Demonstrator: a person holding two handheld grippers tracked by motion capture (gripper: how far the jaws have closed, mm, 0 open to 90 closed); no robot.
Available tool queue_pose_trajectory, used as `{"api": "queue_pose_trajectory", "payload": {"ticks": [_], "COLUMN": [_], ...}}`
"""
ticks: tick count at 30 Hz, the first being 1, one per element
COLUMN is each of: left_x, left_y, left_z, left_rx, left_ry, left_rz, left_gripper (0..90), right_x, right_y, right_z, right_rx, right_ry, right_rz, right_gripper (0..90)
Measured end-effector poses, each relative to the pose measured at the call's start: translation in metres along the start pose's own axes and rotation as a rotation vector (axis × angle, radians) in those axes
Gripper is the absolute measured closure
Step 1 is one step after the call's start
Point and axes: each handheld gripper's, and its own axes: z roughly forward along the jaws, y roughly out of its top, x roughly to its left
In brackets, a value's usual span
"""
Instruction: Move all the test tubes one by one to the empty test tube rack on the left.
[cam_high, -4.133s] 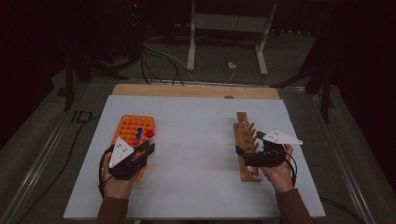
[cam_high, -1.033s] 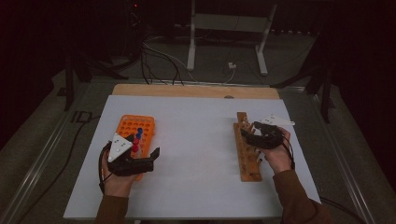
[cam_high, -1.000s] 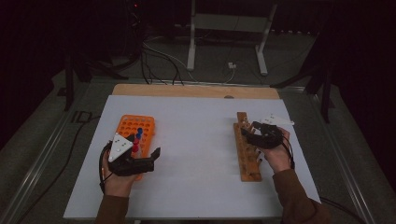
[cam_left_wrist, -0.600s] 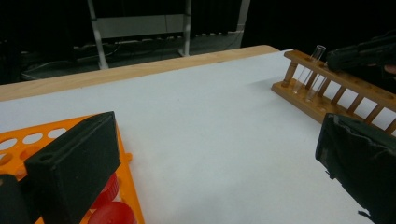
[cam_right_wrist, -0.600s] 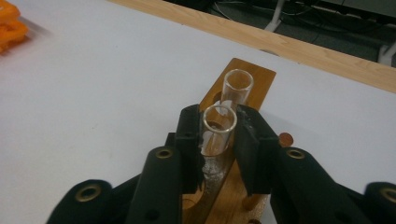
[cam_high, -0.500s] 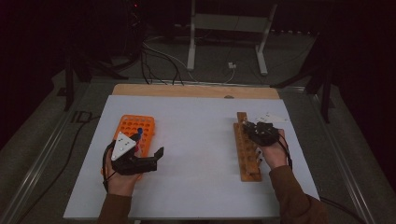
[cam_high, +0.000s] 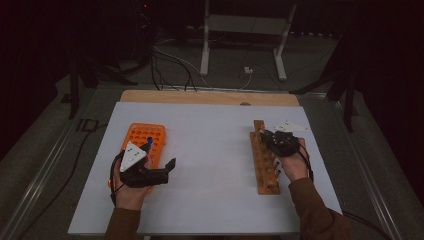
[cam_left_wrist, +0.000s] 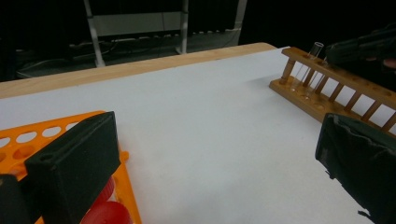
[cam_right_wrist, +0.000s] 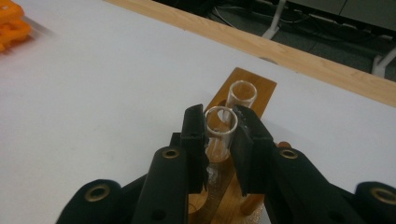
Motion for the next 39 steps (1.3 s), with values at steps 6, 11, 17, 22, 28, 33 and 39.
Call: {"api": "queue_pose_trajectory", "payload": {"ticks": [6, 11, 17, 22, 28, 33, 39], "left_x": [0.003, 0.004, -0.001, -0.008, -0.018, -0.024, -0.032], "left_y": [-0.001, -0.001, -0.001, 0.000, 0.003, 0.004, 0.005], "left_z": [-0.003, -0.004, 0.001, 0.008, 0.017, 0.023, 0.032], "left_rx": [-0.008, -0.006, -0.001, 0.000, 0.001, -0.001, 0.003], "left_ry": [0.007, 0.011, 0.004, -0.008, -0.027, -0.040, -0.056], "left_rz": [0.004, 0.004, 0.014, 0.025, 0.044, 0.050, 0.062], "left_gripper": [0.3, 0.3, 0.4, 0.4, 0.3, 0.4, 0.4], "right_x": [0.001, 0.001, 0.001, 0.005, 0.019, 0.032, 0.051], "right_y": [0.007, 0.014, 0.025, 0.033, 0.036, 0.038, 0.038], "right_z": [-0.009, -0.019, -0.032, -0.042, -0.045, -0.045, -0.043], "right_rx": [-0.023, -0.045, -0.080, -0.110, -0.104, -0.105, -0.105], "right_ry": [0.002, -0.001, 0.000, 0.010, 0.042, 0.075, 0.143], "right_rz": [-0.005, -0.016, -0.020, -0.030, -0.060, -0.077, -0.078], "right_gripper": [76.6, 76.5, 76.5, 76.5, 76.6, 76.5, 76.5]}}
